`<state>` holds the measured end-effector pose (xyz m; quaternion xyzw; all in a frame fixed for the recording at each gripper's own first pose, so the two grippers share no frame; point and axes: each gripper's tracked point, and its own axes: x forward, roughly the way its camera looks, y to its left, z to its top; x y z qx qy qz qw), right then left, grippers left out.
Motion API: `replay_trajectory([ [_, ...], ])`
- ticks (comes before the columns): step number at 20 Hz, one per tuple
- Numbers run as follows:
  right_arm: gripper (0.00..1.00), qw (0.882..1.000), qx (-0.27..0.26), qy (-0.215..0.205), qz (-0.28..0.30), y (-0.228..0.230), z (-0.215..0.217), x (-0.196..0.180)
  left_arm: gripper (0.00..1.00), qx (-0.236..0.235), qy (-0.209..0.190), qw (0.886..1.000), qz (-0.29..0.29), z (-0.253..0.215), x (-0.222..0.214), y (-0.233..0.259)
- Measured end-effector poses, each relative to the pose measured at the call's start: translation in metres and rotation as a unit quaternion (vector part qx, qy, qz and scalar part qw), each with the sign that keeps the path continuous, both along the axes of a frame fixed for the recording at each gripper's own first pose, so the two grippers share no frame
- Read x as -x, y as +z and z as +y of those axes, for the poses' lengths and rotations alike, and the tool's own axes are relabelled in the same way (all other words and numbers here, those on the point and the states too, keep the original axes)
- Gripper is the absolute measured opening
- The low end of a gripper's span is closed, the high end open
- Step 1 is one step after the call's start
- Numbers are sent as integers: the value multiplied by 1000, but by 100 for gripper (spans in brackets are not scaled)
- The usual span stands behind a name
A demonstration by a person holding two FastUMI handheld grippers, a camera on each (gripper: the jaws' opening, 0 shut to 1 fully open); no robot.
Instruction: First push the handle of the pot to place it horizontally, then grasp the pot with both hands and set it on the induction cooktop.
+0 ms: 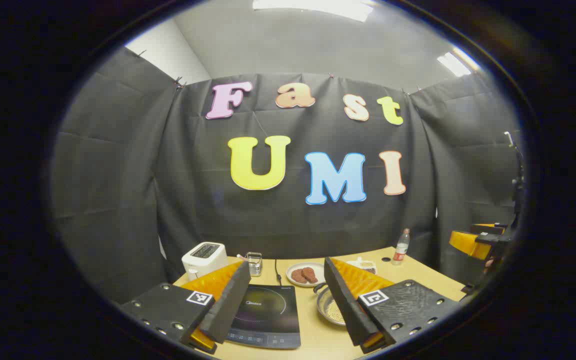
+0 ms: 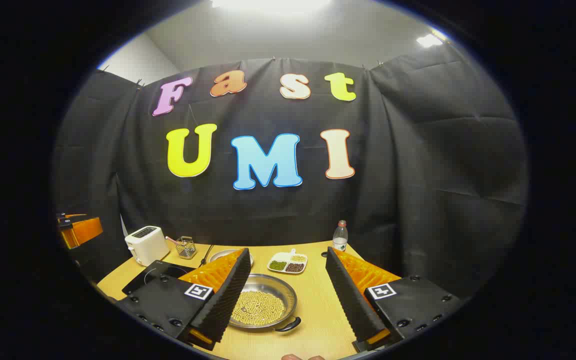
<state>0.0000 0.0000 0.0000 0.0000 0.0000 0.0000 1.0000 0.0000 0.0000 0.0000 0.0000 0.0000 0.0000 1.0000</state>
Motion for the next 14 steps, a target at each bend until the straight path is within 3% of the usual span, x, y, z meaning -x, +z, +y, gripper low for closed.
replay_trajectory([
  [9,96,1000,-6,-5,-5,3,-10,4,90,4,0,1000,4,-8,0,-8],
  [13,93,1000,-2,-7,1,-1,-10,2,88,4,3,1000,7,-7,-2,-13],
  [14,96,1000,-2,-7,3,-2,-10,3,88,5,3,1000,9,-6,-1,-17],
])
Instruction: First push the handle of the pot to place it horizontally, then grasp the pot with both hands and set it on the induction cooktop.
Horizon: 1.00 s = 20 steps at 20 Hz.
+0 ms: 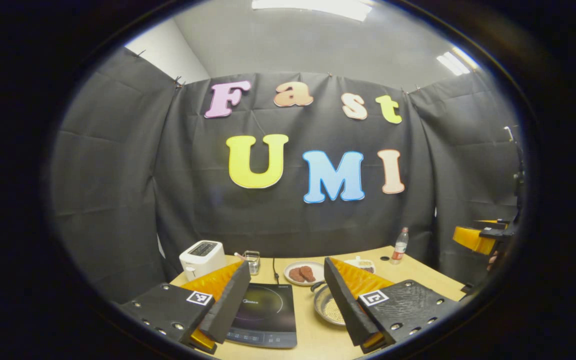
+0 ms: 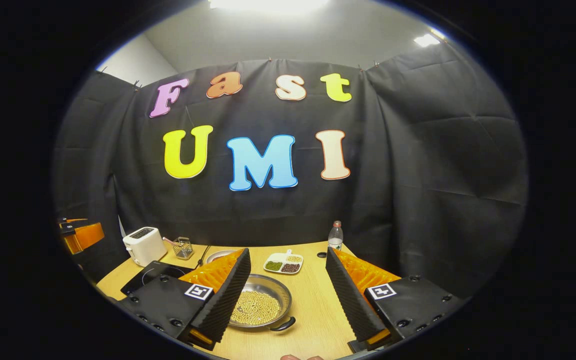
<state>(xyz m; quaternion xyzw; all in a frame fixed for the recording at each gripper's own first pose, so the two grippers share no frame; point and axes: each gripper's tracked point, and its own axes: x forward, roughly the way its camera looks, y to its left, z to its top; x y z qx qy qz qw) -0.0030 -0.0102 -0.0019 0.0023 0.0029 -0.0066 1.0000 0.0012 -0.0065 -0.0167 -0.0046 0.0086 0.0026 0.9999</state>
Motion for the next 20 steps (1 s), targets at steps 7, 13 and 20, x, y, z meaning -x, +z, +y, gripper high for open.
replay_trajectory([
  [7,93,1000,4,5,9,-2,7,-1,90,3,1,1000,2,9,-3,-8],
  [13,96,1000,-1,16,19,-1,14,-8,90,10,6,1000,7,19,-4,-19],
  [20,93,998,-5,33,52,-5,36,-28,90,22,20,999,32,36,1,-51],
])
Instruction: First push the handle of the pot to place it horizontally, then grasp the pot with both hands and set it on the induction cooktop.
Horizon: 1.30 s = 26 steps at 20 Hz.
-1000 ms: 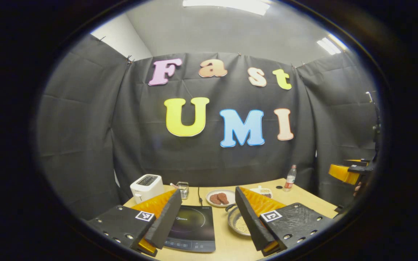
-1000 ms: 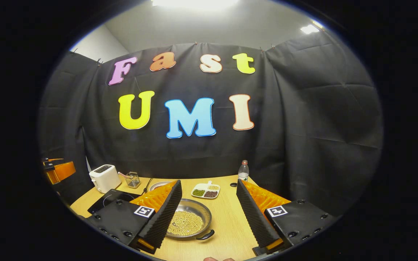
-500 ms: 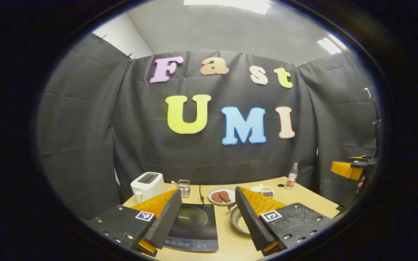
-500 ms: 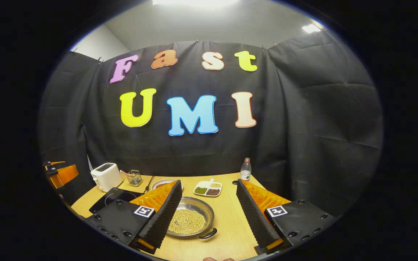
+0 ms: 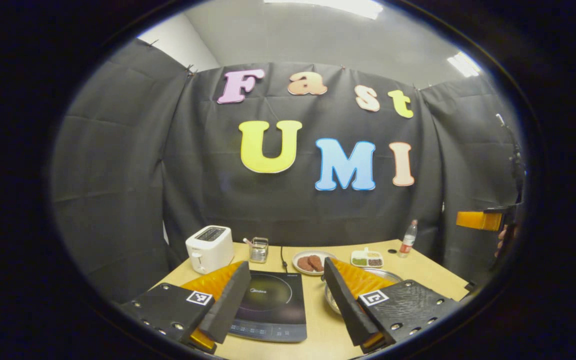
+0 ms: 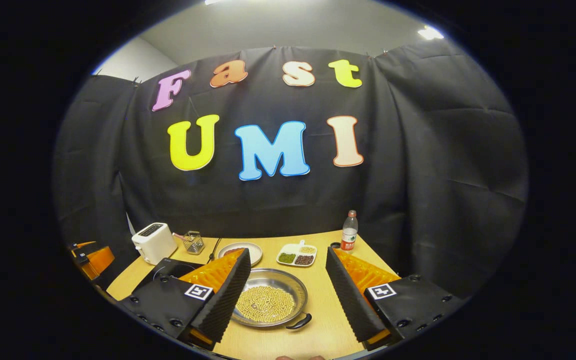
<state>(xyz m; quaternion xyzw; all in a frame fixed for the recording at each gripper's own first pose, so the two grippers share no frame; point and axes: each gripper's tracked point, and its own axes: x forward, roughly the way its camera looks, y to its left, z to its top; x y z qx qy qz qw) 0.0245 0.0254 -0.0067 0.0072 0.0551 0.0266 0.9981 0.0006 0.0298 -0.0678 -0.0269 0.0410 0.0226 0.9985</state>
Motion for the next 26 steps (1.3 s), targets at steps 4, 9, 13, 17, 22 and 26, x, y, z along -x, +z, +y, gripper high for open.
replay_trajectory([
  [4,84,999,5,20,31,-9,14,-10,90,-11,4,1000,12,7,1,-5],
  [9,38,997,31,43,60,-19,28,-21,90,1,1,1000,20,5,-7,-4],
  [13,5,991,33,79,105,-39,41,-23,93,4,10,1000,20,6,-12,0],
  [17,2,976,27,139,165,-70,56,-25,88,16,15,999,37,-4,-13,-12],
  [22,2,948,52,195,246,-120,61,-14,87,18,49,997,65,-14,-5,-25],
  [26,2,921,52,242,300,-160,68,-7,90,13,63,995,78,-26,-11,-27],
])
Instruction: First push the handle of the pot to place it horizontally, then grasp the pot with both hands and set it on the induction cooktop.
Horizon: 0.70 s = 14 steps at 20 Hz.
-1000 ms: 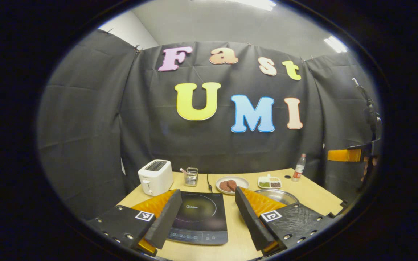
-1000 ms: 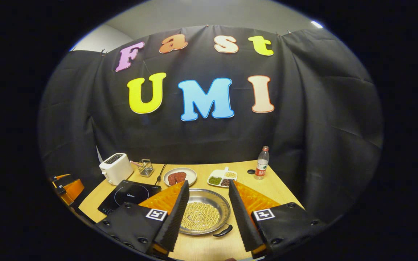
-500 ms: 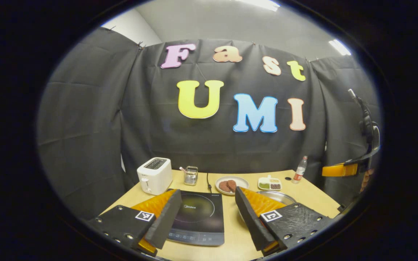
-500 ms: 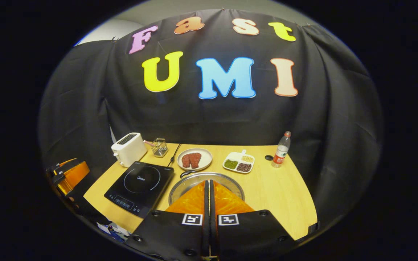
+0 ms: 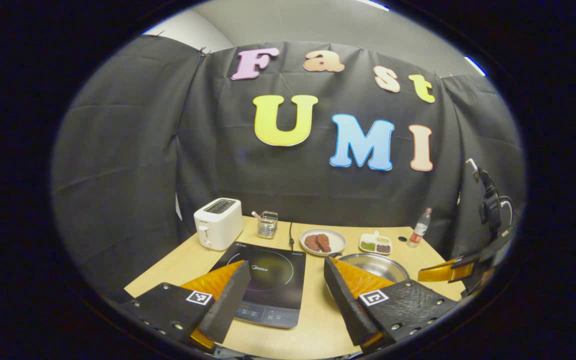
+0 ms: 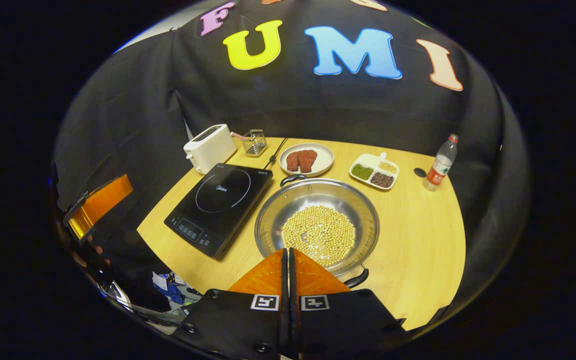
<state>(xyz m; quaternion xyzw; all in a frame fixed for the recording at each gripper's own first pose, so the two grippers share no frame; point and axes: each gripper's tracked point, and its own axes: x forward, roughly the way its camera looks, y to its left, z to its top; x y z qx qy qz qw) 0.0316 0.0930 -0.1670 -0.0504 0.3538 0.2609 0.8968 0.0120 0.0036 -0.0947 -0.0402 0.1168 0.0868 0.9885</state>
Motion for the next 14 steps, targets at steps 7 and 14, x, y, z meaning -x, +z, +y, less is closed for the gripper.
replay_trajectory([
  [7,2,995,-3,31,92,-65,0,15,88,-11,17,1000,16,-28,-7,3],
  [14,2,991,16,39,126,-114,-12,8,90,-41,28,998,46,-53,3,-9],
])
